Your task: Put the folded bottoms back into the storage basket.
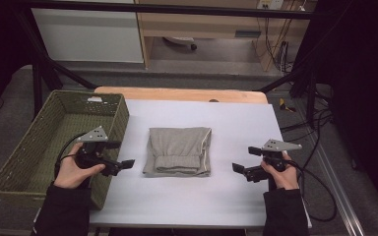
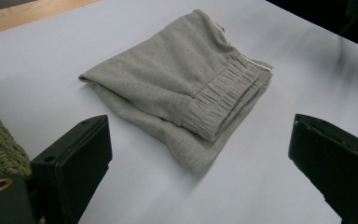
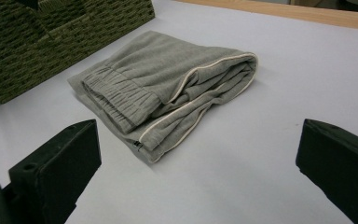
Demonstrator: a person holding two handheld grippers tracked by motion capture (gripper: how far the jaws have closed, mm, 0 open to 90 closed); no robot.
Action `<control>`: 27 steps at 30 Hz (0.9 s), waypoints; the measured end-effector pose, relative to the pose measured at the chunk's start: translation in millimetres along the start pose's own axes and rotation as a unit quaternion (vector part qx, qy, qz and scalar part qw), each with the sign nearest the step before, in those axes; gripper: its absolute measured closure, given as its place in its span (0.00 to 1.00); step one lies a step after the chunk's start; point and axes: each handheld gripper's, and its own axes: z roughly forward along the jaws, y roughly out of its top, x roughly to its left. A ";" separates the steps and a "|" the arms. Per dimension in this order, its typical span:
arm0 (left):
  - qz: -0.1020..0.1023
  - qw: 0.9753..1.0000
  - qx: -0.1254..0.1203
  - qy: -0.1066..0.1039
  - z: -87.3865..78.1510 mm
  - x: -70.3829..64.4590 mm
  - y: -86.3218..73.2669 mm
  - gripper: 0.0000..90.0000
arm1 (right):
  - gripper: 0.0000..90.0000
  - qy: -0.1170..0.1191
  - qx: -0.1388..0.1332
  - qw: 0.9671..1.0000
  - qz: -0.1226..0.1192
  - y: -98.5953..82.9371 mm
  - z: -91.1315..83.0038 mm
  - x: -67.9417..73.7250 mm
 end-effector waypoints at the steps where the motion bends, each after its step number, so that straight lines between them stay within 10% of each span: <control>1: 0.000 1.000 0.000 0.000 0.0 0.0 0.0 0.06 | 0.00 0.000 0.000 1.000 0.000 0.0 0.0 0.0; 27: -0.001 1.000 -0.002 0.012 -1.0 0.4 4.5 0.06 | 0.00 -0.001 0.001 1.000 0.002 -0.4 0.7 -0.6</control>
